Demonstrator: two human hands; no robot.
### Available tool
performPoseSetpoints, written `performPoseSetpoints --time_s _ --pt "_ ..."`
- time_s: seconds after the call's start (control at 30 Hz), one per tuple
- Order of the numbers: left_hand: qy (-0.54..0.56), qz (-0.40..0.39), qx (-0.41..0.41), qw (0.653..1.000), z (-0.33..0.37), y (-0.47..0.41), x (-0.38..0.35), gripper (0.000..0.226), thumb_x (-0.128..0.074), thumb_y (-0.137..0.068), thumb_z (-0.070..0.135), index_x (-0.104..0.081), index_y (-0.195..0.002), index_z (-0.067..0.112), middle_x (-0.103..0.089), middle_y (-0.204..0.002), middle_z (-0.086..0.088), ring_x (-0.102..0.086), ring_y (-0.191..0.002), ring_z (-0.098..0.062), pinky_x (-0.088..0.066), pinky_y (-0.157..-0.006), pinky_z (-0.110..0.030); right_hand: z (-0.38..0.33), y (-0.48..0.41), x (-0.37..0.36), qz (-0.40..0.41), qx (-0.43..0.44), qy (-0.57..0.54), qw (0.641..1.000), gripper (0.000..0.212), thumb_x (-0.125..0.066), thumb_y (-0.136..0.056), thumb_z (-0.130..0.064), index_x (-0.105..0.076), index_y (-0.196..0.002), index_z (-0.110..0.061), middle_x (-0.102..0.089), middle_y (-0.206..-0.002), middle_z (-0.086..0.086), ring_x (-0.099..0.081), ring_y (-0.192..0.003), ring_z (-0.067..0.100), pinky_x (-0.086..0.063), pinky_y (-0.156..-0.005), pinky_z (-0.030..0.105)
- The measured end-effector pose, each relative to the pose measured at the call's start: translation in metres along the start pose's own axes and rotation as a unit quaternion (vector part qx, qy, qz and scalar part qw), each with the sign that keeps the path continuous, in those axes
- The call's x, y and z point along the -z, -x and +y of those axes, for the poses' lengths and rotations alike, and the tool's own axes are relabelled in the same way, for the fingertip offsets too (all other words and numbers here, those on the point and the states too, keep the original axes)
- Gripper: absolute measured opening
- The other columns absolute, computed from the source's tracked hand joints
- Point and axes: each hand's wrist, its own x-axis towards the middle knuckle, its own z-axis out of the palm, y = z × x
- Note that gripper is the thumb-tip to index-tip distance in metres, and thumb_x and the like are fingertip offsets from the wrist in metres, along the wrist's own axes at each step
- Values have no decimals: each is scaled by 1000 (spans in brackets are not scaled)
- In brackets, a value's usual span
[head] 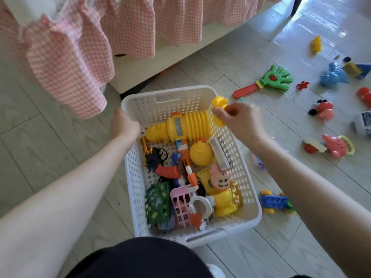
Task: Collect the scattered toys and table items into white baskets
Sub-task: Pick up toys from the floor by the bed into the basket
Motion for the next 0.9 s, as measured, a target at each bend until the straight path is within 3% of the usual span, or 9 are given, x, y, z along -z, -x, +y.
performPoseSetpoints --time_s 0.07,0.17,0.4,0.5,0.57,0.63,0.73,0.8,0.9 --pt "6 -31 -3 1000 -2 2 4 44 -43 -87 0 -38 -130 8 -51 -127 -16 -56 -105 -33 -49 -70 -34 -12 31 -9 -104 6 40 994 42 -61 -84 -45 -64 -74 -4 -57 -60 -1 -48 -52 11 -41 -50 15" --pt "2 -67 8 998 -7 11 8 46 -44 -86 1 -34 -130 8 -52 -124 -18 -56 -100 -33 -45 -61 -34 -13 67 -21 -221 -16 150 963 44 -60 -85 -44 -57 -77 -1 -63 -70 7 -58 -59 18 -53 -60 34" --pt "-21 -44 7 999 -22 31 9 50 -45 -86 -1 -28 -133 5 -48 -127 -21 -55 -104 -38 -48 -69 -41 5 109 -41 -286 -24 242 927 41 -57 -86 -47 -55 -77 -7 -60 -84 7 -56 -73 22 -45 -60 30" --pt "-7 -45 27 999 -27 29 8 45 -49 -86 3 -34 -128 2 -49 -125 -21 -55 -105 -38 -52 -76 -44 14 111 -32 -221 -45 127 966 41 -58 -86 -44 -55 -65 -9 -61 -73 7 -56 -64 22 -50 -63 35" --pt "-9 -44 30 999 -32 30 7 41 -50 -86 6 -37 -125 0 -51 -121 -22 -56 -100 -37 -52 -68 -43 22 107 -19 -97 -60 12 993 36 -58 -88 -36 -58 -66 -8 -61 -62 3 -58 -56 19 -50 -58 30" --pt "-12 -42 26 999 -35 31 5 34 -49 -86 4 -40 -119 0 -52 -113 -23 -54 -89 -34 -42 -52 -35 37 97 -7 56 -72 -71 993 25 -58 -90 -26 -62 -72 -8 -59 -55 -7 -58 -49 11 -46 -53 18" --pt "-18 -34 21 999 -35 32 1 31 -45 -85 -2 -40 -115 -1 -51 -111 -26 -55 -90 -40 -46 -59 -43 78 77 1 180 -146 -95 968 16 -58 -90 -22 -66 -89 -9 -65 -73 1 -62 -69 20 -44 -63 25" --pt "-23 -27 19 999 -33 33 -1 33 -44 -85 -4 -38 -117 0 -50 -113 -28 -55 -97 -45 -50 -70 -53 114 67 -2 158 -222 -29 962 25 -60 -88 -25 -63 -104 -6 -65 -100 15 -59 -94 29 -42 -78 31" --pt "-37 -16 14 999 -32 36 -3 36 -42 -86 -4 -36 -121 1 -50 -111 -28 -56 -91 -45 -50 -66 -53 152 68 -14 19 -292 102 951 52 -65 -82 -37 -53 -126 -12 -51 -128 16 -46 -118 33 -37 -98 36"
